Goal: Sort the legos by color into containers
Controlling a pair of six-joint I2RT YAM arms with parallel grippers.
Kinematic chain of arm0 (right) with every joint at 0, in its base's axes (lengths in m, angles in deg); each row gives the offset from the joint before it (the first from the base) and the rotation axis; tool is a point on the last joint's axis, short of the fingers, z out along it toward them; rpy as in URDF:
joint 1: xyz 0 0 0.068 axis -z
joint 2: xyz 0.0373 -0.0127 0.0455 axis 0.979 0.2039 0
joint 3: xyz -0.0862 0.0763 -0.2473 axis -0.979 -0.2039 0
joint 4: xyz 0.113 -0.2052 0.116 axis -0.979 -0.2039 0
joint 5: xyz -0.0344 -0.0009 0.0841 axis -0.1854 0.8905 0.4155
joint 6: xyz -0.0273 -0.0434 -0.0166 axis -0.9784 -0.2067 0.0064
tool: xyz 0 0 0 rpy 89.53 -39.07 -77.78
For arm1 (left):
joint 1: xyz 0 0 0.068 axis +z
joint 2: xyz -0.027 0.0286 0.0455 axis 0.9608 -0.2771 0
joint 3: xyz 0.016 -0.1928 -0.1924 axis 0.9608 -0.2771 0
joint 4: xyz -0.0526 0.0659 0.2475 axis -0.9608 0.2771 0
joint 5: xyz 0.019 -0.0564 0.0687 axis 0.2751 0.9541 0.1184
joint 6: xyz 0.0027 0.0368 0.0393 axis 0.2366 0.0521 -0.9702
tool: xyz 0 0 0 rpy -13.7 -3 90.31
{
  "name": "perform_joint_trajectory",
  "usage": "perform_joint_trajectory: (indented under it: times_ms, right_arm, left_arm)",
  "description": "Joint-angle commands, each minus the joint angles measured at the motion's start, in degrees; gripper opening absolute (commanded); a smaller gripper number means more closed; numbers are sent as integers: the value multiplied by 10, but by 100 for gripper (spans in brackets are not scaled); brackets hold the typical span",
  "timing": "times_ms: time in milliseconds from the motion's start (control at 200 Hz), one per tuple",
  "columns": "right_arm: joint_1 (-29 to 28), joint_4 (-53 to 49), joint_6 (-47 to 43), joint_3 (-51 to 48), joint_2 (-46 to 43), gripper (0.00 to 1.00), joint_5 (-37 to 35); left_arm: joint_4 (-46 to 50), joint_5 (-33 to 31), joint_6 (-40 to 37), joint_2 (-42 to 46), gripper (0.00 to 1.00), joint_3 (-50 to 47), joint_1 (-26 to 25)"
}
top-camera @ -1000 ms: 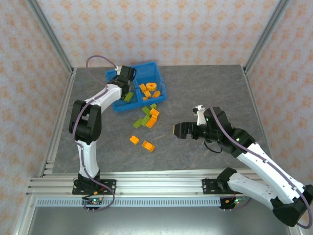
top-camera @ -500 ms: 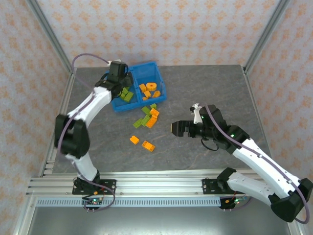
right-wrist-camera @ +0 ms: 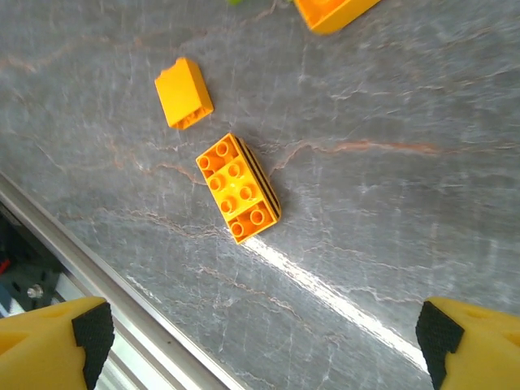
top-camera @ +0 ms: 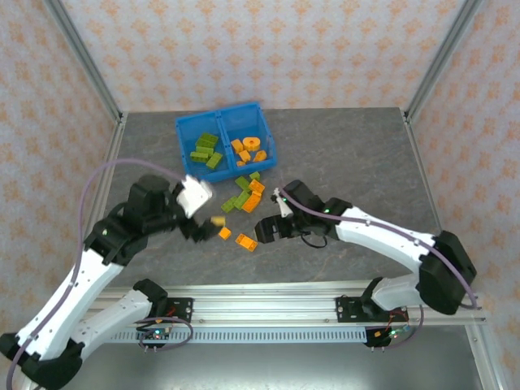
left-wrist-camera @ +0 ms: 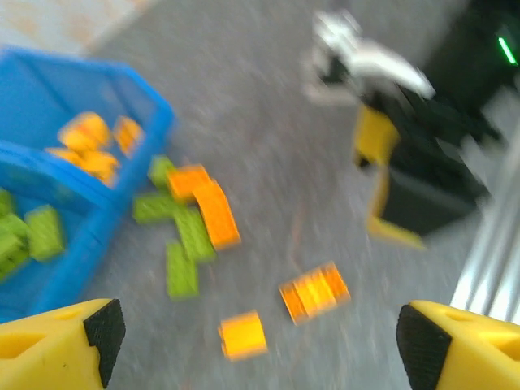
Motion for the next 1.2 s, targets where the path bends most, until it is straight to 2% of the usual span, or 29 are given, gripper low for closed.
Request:
perform_joint_trajectory:
  times_ms: [0,200,400,490,576,691,836,1046,1196]
  right_arm:
    - [-27,31,-24,35,42,96,-21]
    - [-82,31,-44,94,157,94,-63]
    - [-114,22,-71,142,258,85,-115]
    - [-116,24,-68,147,282,75,-135]
    - [-117,19,-68,148,293,61,-150]
    - [-117,11,-67,147,294,43,-153]
    - [-117,16,-60,142,264,29,-161]
    - [-106,38,-30,157,180,27,-165]
    - [-56,79,-14,160,129,27,-163]
  left_arm:
    - [134,67,-206,57,93,-65,1]
    - [39,98,-219,136,98,-179,2]
    - [-16,117,-185,149,100,-215,1]
    - [-22,114,-185,154,100,-222,1]
    - [-28,110,-186,163,100,-228,2]
    - [-44,110,-187,164,100,-237,2]
    - [-60,111,-188,154,100,-238,1]
    - [-84,77,-169,149,100,-240,1]
    - [-114,67,-150,153,100,-249,1]
